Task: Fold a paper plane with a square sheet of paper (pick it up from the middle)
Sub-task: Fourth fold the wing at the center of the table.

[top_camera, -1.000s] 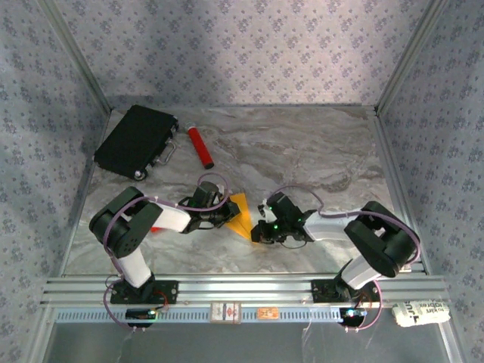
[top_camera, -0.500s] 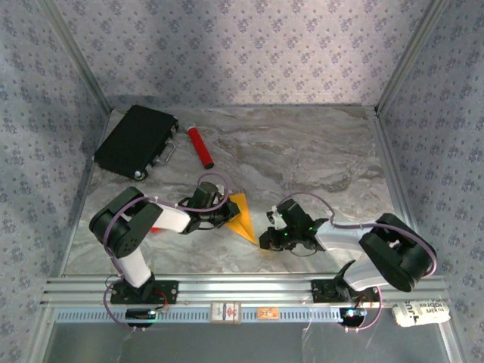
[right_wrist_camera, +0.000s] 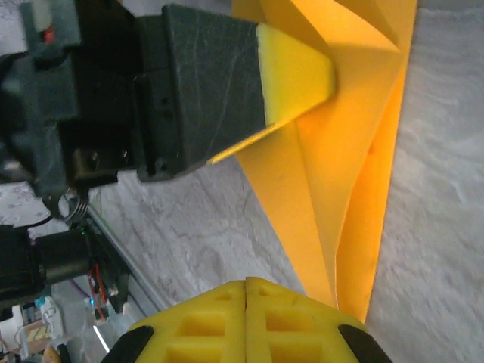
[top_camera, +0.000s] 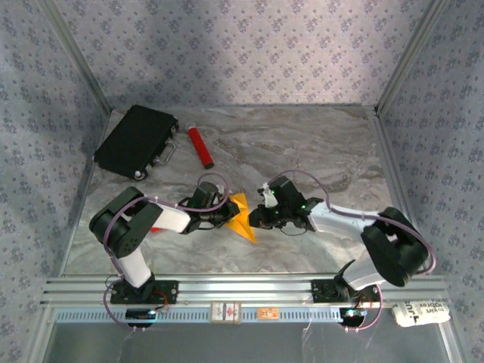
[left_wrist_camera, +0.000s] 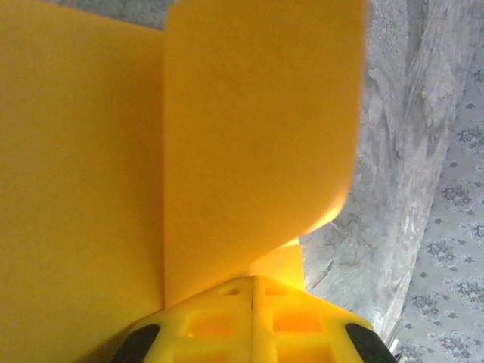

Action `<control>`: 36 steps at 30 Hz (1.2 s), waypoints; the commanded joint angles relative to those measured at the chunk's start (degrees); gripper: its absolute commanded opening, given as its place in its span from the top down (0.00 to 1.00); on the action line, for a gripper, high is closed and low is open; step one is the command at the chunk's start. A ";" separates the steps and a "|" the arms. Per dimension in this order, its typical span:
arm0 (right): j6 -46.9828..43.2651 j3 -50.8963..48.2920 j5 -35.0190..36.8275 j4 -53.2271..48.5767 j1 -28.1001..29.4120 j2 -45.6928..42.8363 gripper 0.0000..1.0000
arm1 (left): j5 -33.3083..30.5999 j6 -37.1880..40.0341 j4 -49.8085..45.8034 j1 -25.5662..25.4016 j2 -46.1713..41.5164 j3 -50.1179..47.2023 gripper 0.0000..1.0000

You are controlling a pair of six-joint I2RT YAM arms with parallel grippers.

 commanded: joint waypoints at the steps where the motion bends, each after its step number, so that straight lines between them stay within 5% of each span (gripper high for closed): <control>1: -2.18 4.10 0.32 -2.46 1.24 5.18 0.93 | -2.68 0.65 -3.56 0.58 1.99 -1.49 0.97; 10: -1.43 6.23 0.66 -1.08 2.70 11.96 0.93 | -2.56 0.58 -3.57 0.56 1.83 -1.42 0.97; 25: 5.14 -7.82 -3.05 13.60 0.91 12.44 0.93 | -2.25 1.12 -3.78 0.87 0.88 -1.08 0.97; 32: 6.01 -9.58 -2.12 14.04 0.45 12.47 0.98 | -1.26 5.95 -9.59 0.72 -5.57 2.50 0.85; 36: 6.30 -9.71 -1.58 14.03 0.21 12.40 0.98 | -0.81 8.29 -13.41 -0.10 -8.85 3.50 1.00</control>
